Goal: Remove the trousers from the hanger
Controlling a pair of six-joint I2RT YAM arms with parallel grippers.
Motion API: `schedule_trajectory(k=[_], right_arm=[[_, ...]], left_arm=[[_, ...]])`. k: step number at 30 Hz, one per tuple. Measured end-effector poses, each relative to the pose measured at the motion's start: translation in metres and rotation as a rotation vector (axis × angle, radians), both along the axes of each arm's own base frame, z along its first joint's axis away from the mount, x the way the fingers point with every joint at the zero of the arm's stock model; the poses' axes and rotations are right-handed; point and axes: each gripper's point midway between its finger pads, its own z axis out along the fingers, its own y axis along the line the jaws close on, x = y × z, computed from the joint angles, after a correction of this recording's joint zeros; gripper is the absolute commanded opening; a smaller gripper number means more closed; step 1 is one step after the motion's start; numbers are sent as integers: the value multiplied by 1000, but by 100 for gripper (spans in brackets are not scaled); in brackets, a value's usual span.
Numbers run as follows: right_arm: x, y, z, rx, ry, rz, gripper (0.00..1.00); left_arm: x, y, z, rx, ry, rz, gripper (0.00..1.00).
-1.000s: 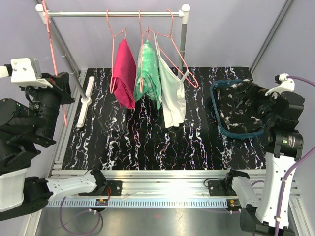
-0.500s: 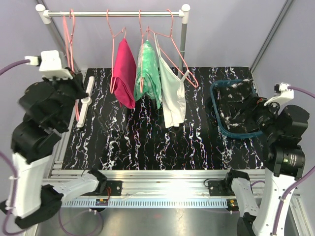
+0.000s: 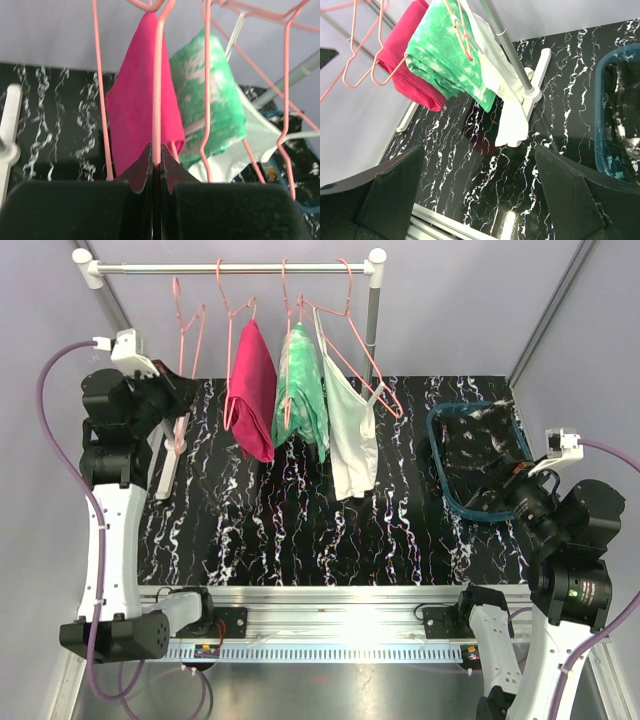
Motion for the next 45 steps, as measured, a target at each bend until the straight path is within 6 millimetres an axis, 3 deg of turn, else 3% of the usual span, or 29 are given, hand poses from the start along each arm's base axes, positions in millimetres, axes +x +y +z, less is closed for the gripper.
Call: schedule_trajectory(k=[4,8,11,16,20,23,26,27,30,33,34,37,40,45], right_arm=[[-3,6,-1,-15,-5,41,99],[-7,12,-6,-54,-3,79,99],[-9,14,-10,-73,2,95,99],[-10,15,-10,-75,3,103,99],[-10,18,-13,-72,10,119,100],[-10,18,-14,-71,11,123,99],[-9,19,-14,-71,14,125,100],[-9,19,-14,-70,15,128,100],[-9,19,-15,-70,18,131,99],[-9,20,-15,-71,18,132,100],[-9,20,-15,-71,18,134,99],[-7,18,-15,-70,12,120,99],[-3,12,-17,-54,9,64,99],[1,2,-18,18,-28,-28,99]], left_arm=[[18,10,25,-46,-107,-5,0],[32,23,34,-51,-138,7,0],[56,32,39,-51,-131,14,0],[97,43,19,-62,-50,25,0],[109,46,1,-68,16,27,0],[105,46,-8,-75,41,19,2],[97,48,-13,-80,50,24,15],[95,48,-13,-82,52,28,35],[87,50,-11,-90,61,40,74],[80,51,-5,-91,51,54,85],[75,51,-3,-90,50,63,99],[55,52,13,-83,26,94,99],[25,44,42,-57,-49,114,99],[-33,-19,85,-1,-191,-10,99]])
